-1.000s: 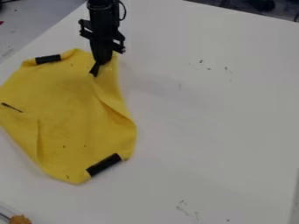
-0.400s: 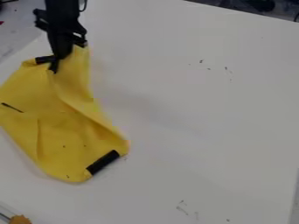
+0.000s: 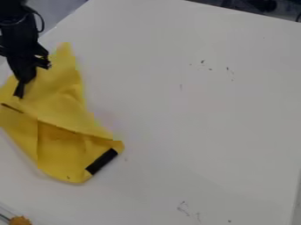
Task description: Fold the yellow cloth from the left to the right
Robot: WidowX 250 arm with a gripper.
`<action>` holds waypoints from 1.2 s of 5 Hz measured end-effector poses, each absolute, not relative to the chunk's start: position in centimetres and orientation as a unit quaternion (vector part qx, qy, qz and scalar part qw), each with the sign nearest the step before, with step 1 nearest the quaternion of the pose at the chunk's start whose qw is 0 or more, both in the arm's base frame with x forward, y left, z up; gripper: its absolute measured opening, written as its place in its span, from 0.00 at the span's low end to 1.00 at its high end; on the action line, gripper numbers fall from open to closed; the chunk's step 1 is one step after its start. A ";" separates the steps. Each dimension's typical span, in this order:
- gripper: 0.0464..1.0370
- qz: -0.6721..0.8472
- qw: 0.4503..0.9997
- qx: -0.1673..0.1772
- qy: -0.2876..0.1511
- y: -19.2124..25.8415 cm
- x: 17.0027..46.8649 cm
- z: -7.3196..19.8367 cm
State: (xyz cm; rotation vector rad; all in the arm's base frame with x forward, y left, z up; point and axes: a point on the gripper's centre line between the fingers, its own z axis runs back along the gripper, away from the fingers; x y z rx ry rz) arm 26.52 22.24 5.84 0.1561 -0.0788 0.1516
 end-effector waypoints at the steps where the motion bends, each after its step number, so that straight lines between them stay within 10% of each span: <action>1: 0.01 0.101 0.992 0.071 -0.033 22.2 24.8 5.3; 3: 0.04 0.106 0.992 0.064 -0.025 21.7 23.9 4.6; 6: 0.79 0.101 0.992 0.072 -0.009 21.8 24.0 5.1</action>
